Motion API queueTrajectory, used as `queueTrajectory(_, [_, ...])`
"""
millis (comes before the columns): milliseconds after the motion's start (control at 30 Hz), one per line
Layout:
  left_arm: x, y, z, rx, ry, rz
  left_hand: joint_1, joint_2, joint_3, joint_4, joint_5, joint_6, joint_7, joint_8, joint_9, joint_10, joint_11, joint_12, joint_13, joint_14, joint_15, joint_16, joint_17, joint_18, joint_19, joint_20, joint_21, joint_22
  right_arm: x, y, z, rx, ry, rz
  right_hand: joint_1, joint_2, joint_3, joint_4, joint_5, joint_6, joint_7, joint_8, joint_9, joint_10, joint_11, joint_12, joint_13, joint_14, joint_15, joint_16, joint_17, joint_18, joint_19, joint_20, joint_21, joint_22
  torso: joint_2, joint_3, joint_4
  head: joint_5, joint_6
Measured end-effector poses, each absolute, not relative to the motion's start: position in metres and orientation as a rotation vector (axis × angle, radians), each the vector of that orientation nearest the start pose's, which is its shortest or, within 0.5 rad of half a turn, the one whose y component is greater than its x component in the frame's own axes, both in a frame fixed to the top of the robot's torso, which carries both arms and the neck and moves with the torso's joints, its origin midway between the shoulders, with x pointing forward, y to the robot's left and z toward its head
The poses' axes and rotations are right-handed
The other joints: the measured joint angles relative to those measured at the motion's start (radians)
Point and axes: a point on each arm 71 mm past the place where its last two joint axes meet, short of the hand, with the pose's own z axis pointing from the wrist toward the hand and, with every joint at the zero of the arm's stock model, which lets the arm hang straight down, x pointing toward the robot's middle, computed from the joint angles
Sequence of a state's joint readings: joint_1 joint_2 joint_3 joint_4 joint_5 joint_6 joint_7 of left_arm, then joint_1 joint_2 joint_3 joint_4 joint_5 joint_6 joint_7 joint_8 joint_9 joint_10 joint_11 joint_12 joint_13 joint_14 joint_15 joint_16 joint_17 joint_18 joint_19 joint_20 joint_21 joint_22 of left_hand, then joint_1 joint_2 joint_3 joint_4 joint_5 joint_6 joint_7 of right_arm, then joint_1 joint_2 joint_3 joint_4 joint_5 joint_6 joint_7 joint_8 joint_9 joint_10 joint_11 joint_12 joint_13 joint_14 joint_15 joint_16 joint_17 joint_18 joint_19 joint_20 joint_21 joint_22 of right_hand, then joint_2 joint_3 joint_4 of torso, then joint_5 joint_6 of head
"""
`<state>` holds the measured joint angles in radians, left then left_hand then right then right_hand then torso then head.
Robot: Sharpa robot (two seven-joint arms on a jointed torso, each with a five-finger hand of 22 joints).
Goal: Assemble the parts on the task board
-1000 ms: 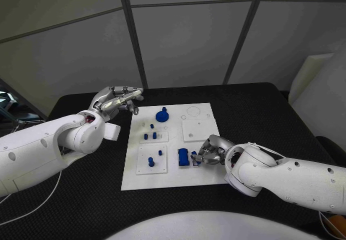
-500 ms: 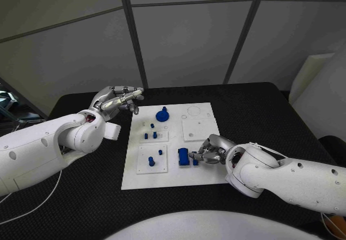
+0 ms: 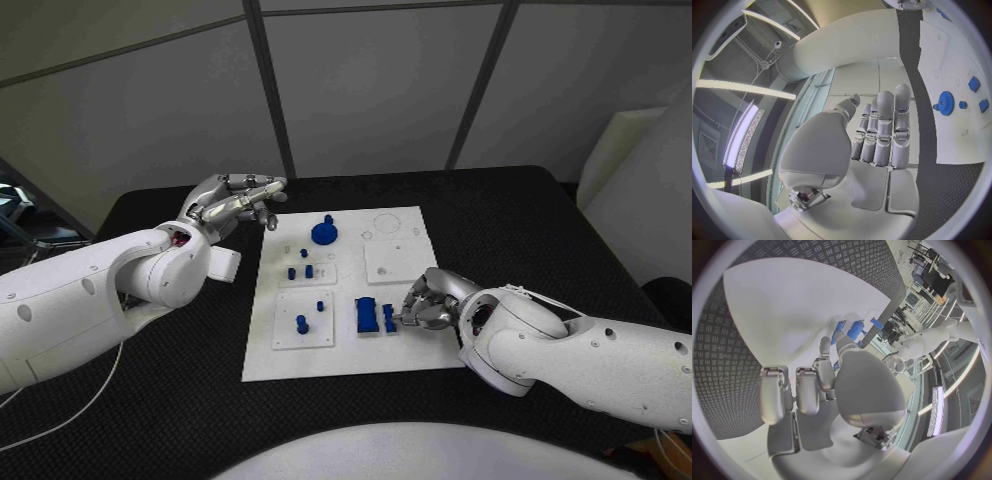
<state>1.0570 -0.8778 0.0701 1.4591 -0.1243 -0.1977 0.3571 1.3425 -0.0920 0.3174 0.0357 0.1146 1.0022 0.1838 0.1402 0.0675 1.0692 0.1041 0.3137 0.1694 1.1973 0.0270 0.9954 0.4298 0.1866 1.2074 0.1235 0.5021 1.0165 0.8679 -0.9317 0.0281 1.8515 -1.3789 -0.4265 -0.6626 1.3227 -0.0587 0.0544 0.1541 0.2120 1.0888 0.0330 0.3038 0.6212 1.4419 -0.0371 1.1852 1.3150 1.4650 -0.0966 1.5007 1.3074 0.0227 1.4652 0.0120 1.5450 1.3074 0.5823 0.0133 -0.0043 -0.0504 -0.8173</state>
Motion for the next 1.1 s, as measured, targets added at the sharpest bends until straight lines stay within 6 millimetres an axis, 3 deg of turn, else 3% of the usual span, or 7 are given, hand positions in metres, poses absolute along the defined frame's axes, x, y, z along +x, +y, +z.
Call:
queueTrajectory(267, [0.487, 0.244, -0.214, -1.107, 1.472, -1.520, 0.000, 0.000, -0.002, 0.002, 0.000, -0.006, -0.001, 0.000, 0.000, -0.002, 0.002, 0.000, 0.000, 0.000, 0.000, 0.000, -0.001, 0.000, 0.000, 0.000, 0.000, 0.000, 0.382, -0.199, -0.257, 0.386, 1.937, 0.544, -0.006, -0.006, -0.027, 0.027, 0.029, -0.062, 0.034, -0.050, -0.023, -0.083, 0.025, -0.177, -0.101, 0.000, 0.014, -0.059, 0.000, 0.001, 0.001, 0.011, -0.102, 0.000, -0.005, 0.0000, -0.0009, 0.000, 0.008])
queueTrajectory(400, [0.489, 0.246, -0.215, -1.114, 1.465, -1.512, 0.000, 0.000, -0.010, 0.010, 0.000, -0.008, 0.001, 0.000, 0.000, -0.008, 0.008, 0.007, 0.000, -0.030, 0.004, -0.007, -0.011, 0.000, -0.022, 0.005, -0.020, -0.011, 0.405, -0.209, -0.245, 0.464, 1.889, 0.643, 0.024, 0.024, -0.025, 0.025, 0.041, -0.121, 0.067, -0.116, -0.061, -0.186, 0.053, -0.416, -0.260, 0.000, 0.036, -0.179, -0.124, 0.055, -0.077, 0.036, -0.289, -0.033, -0.013, -0.0015, -0.0015, -0.003, 0.016])
queueTrajectory(533, [0.493, 0.248, -0.218, -1.132, 1.447, -1.502, 0.006, 0.006, -0.021, 0.015, 0.000, -0.015, 0.008, 0.007, 0.000, -0.029, 0.018, 0.013, -0.007, -0.127, 0.018, -0.091, -0.059, 0.000, -0.114, 0.016, -0.085, -0.044, 0.428, -0.215, -0.238, 0.597, 1.845, 0.783, 0.066, 0.039, -0.018, 0.018, 0.014, -0.125, 0.082, -0.155, -0.100, -0.257, 0.064, -0.618, -0.414, -0.036, 0.053, -0.340, -0.304, 0.103, -0.178, 0.050, -0.510, -0.217, -0.025, -0.0055, -0.0016, -0.007, 0.027])
queueTrajectory(633, [0.498, 0.250, -0.221, -1.159, 1.424, -1.490, 0.016, 0.005, -0.024, 0.019, 0.000, -0.016, 0.009, 0.012, 0.000, -0.037, 0.025, 0.002, -0.030, -0.201, 0.035, -0.216, -0.132, 0.000, -0.211, 0.033, -0.163, -0.094, 0.450, -0.216, -0.235, 0.697, 1.793, 0.886, 0.106, 0.041, -0.002, 0.016, -0.028, -0.114, 0.092, -0.178, -0.129, -0.302, 0.081, -0.769, -0.552, -0.155, 0.071, -0.653, -0.611, 0.156, -0.325, 0.063, -0.825, -0.476, -0.039, -0.0092, -0.0019, -0.009, 0.036])
queueTrajectory(833, [0.514, 0.250, -0.231, -1.239, 1.354, -1.457, 0.028, 0.001, -0.021, 0.046, 0.000, -0.016, 0.009, 0.012, 0.000, -0.024, 0.039, -0.061, -0.091, -0.233, 0.072, -0.502, -0.264, 0.000, -0.385, 0.088, -0.341, -0.246, 0.493, -0.218, -0.245, 0.859, 1.674, 1.035, 0.169, 0.029, 0.040, 0.030, -0.073, -0.118, 0.128, -0.239, -0.237, -0.335, 0.149, -1.040, -0.901, -0.349, 0.142, -1.102, -0.882, 0.156, -0.479, 0.145, -1.200, -0.758, -0.072, -0.0210, -0.0026, -0.014, 0.062])
queueTrajectory(933, [0.523, 0.248, -0.237, -1.278, 1.315, -1.442, 0.030, 0.004, -0.025, 0.061, 0.000, -0.022, 0.004, -0.005, -0.001, -0.016, 0.044, -0.107, -0.106, -0.243, 0.093, -0.623, -0.306, 0.000, -0.439, 0.120, -0.412, -0.326, 0.510, -0.215, -0.252, 0.914, 1.627, 1.093, 0.171, 0.026, 0.048, 0.032, -0.076, -0.123, 0.133, -0.239, -0.304, -0.321, 0.163, -1.090, -1.034, -0.379, 0.172, -1.242, -0.981, 0.156, -0.482, 0.184, -1.329, -0.871, -0.086, -0.0260, -0.0026, -0.014, 0.083])
queueTrajectory(1100, [0.534, 0.244, -0.248, -1.323, 1.263, -1.416, 0.030, 0.004, -0.074, 0.071, 0.000, -0.040, -0.007, -0.042, -0.001, -0.037, 0.066, -0.180, -0.106, -0.278, 0.127, -0.776, -0.359, 0.000, -0.535, 0.157, -0.438, -0.446, 0.528, -0.210, -0.261, 0.965, 1.569, 1.171, 0.148, 0.033, 0.036, 0.026, -0.081, -0.133, 0.138, -0.239, -0.380, -0.327, 0.174, -1.116, -1.148, -0.400, 0.201, -1.353, -1.073, 0.156, -0.477, 0.210, -1.434, -0.974, -0.101, -0.0308, -0.0026, -0.005, 0.112])
